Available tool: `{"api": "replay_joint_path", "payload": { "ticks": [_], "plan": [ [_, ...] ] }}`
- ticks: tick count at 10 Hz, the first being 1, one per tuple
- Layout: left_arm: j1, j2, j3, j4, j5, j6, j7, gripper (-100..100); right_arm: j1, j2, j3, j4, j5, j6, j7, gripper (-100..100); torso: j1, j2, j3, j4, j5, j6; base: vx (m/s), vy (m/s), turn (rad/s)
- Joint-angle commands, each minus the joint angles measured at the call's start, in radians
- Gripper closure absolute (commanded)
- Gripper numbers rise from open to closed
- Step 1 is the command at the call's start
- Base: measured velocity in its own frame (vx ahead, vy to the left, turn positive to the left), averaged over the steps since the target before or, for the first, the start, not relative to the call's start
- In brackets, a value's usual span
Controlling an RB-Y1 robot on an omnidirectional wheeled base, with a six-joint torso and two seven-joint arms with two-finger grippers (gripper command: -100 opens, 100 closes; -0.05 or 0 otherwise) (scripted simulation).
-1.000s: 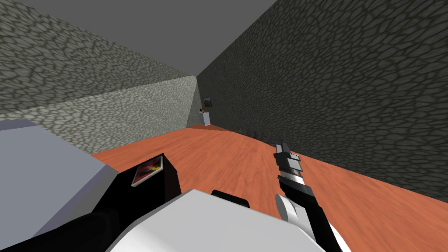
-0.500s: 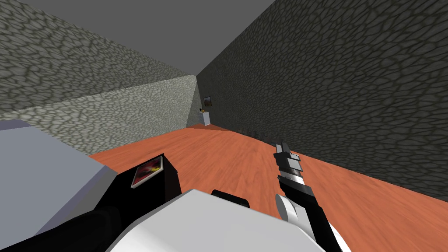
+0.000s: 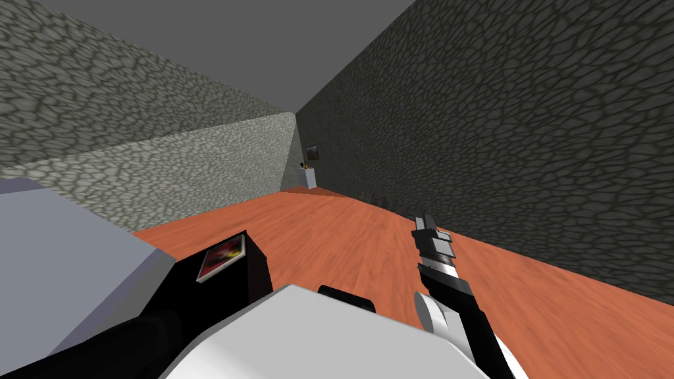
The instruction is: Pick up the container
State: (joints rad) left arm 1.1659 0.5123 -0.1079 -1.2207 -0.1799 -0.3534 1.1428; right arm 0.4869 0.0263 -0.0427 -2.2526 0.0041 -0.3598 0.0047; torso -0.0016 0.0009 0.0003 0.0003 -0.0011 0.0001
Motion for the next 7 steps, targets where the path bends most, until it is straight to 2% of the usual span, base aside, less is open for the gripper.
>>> {"api": "replay_joint_path", "payload": {
  "ticks": [1, 2, 3, 5, 6, 7],
  "plan": [
    [0.000, 0.000, 0.000, 0.000, 0.000, 0.000, 0.000, 100, 0.000, 0.000, 0.000, 0.000, 0.000, 0.000, 0.000, 0, 0.000, 0.000, 0.000, 0.000, 0.000, 0.000, 0.000, 0.000, 0.000],
    [0.000, 0.000, 0.000, 0.000, 0.000, 0.000, 0.000, 0, 0.000, 0.000, 0.000, 0.000, 0.000, 0.000, 0.000, 0, 0.000, 0.000, 0.000, 0.000, 0.000, 0.000, 0.000, 0.000, 0.000],
    [0.026, 0.018, 0.007, -0.029, -0.003, -0.001, 0.017, 100, 0.000, 0.000, 0.000, 0.000, 0.000, 0.000, 0.000, 0, 0.000, 0.000, 0.000, 0.000, 0.000, 0.000, 0.000, -0.012, 0.000],
    [0.061, 0.039, 0.017, -0.060, -0.010, -0.007, 0.040, 100, 0.000, 0.000, 0.000, 0.000, 0.000, 0.000, 0.000, 0, -0.003, 0.000, 0.000, 0.000, -0.002, 0.000, 0.003, -0.036, 0.003],
    [0.047, 0.031, 0.014, -0.045, -0.009, -0.006, 0.031, 100, 0.000, 0.000, 0.000, 0.000, 0.000, 0.000, 0.000, 0, -0.004, 0.000, 0.000, -0.001, -0.002, 0.000, -0.001, -0.017, 0.006],
    [0.049, 0.032, 0.015, -0.046, -0.009, -0.007, 0.033, 0, 0.000, 0.000, 0.000, 0.000, 0.000, 0.000, 0.000, 0, -0.003, 0.000, 0.000, 0.000, -0.002, 0.000, 0.000, 0.000, 0.000]
  ]
}}
